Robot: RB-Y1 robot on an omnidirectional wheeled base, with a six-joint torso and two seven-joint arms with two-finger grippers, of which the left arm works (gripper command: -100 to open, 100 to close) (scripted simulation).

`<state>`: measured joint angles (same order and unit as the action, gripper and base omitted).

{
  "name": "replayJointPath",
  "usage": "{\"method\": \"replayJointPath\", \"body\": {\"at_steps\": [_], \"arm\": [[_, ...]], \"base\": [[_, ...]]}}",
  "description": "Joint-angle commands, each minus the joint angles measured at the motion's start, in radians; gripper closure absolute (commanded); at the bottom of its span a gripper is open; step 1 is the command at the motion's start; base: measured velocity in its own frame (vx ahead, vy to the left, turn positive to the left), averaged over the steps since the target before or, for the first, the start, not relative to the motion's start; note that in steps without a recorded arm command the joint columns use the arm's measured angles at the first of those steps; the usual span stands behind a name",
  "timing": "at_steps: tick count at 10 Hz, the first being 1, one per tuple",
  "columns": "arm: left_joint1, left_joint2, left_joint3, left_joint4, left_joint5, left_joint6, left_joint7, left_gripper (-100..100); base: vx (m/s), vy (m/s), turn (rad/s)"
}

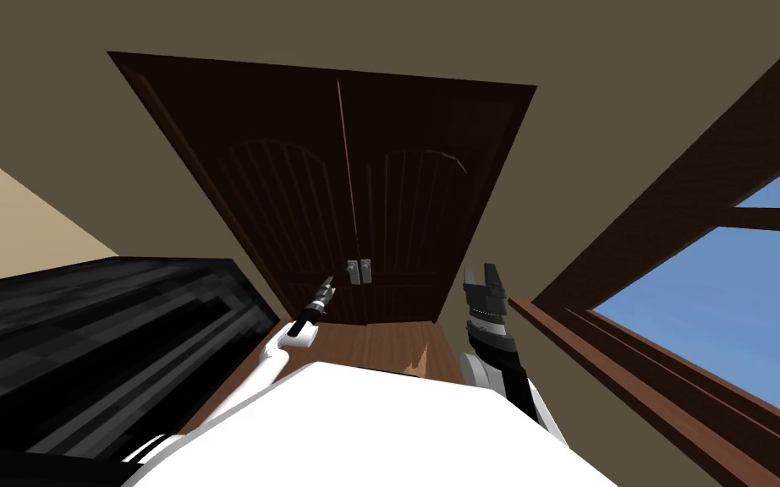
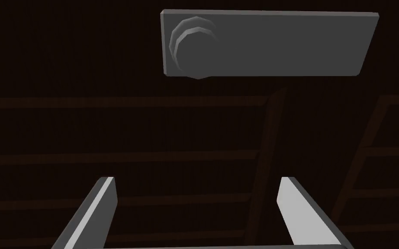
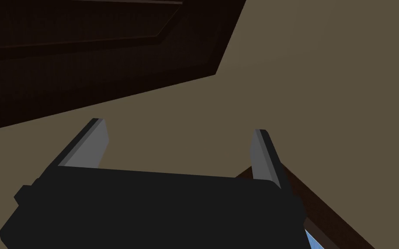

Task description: Pull the door open

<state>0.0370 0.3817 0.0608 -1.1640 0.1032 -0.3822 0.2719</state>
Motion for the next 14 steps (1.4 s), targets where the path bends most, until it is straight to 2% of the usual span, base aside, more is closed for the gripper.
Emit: {"method": "replayJointPath", "body": {"at_steps": [1, 3, 5, 9, 10, 11, 14], "arm": [[0.008, 0.011, 0.03, 0.016, 0.003, 0.011, -0.009, -100], [0.006, 0.016, 0.055, 0.039, 0.005, 0.013, -0.018, -100], [-0.004, 0.009, 0.053, 0.042, 0.004, 0.012, -0.022, -100], [-0.05, -0.028, 0.013, 0.025, -0.005, 0.005, -0.025, -100], [-0.043, -0.017, 0.02, 0.031, -0.002, 0.003, -0.021, -100], [-0.043, -0.017, 0.02, 0.031, -0.002, 0.003, -0.021, 100], [-0.043, -0.017, 0.02, 0.031, -0.002, 0.003, -0.021, 100]], "base": [[0.007, 0.129, 0.198], [0.076, 0.139, 0.086], [0.177, 0.036, -0.053], [0.219, -0.12, -0.157], [0.102, -0.085, -0.023], [-0.011, 0.011, 0.027], [-0.03, 0.021, -0.019]]}}
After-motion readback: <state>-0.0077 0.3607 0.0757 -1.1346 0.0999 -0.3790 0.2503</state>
